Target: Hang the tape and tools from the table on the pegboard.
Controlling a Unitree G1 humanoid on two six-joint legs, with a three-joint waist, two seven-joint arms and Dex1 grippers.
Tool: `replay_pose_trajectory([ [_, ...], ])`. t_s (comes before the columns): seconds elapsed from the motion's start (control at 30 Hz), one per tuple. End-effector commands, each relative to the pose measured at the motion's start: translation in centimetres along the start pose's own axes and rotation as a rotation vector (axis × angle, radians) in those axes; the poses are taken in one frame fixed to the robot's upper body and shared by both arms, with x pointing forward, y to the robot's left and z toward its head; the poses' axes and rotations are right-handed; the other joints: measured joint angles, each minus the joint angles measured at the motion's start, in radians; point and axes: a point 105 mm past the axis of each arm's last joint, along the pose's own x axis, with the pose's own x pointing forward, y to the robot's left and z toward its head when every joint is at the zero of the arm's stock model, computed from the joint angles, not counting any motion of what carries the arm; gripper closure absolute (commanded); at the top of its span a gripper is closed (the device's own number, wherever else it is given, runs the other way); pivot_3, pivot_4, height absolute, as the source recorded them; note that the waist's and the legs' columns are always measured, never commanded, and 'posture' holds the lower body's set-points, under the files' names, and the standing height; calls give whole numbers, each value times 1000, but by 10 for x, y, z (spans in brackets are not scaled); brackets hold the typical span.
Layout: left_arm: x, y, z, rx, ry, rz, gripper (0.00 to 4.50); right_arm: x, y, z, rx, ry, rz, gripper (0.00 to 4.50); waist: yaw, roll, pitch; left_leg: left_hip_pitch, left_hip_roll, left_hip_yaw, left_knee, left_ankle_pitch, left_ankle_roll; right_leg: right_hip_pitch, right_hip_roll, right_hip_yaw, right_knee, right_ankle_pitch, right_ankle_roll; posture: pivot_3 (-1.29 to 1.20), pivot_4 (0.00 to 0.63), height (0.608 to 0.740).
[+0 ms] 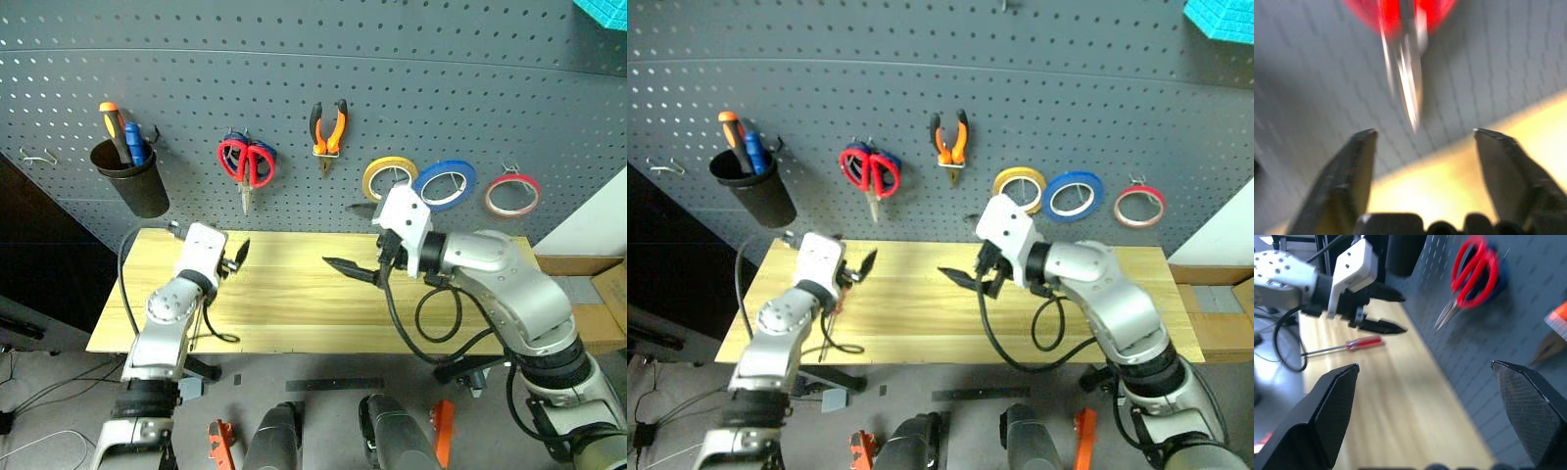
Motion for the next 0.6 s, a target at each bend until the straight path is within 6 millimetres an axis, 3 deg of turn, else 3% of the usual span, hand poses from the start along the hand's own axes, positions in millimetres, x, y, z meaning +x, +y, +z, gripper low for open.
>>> replay_pose_trajectory([
  [0.03, -14, 34, -9, -141, 86, 143, 576, 12, 9, -3, 130, 28, -49, 0, -3, 0, 1, 0, 0, -1, 0, 0, 0, 0, 0, 0, 0, 0, 0, -91, 249, 740],
  [0.2, -23, 76, -42, -282, 300, 295, 576, 33, 21, -12, 326, 133, -61, 0, -6, 2, 6, 1, 0, -2, 1, 0, 0, 1, 1, -1, 1, 0, 0, -56, 275, 740],
  [0.4, -6, 75, -57, -358, 429, 232, 576, 48, 8, -7, 318, 158, -135, 0, 8, 6, 20, 0, -1, -1, 2, 0, 0, 1, 2, -1, 0, 0, 0, -48, 304, 740],
  [0.6, 11, 62, -69, -403, 506, 174, 576, 57, 11, 11, 242, 132, -120, 0, 6, 5, 34, -1, -1, -1, -1, 0, 0, -2, 1, -1, 0, 0, 0, -73, 319, 740],
])
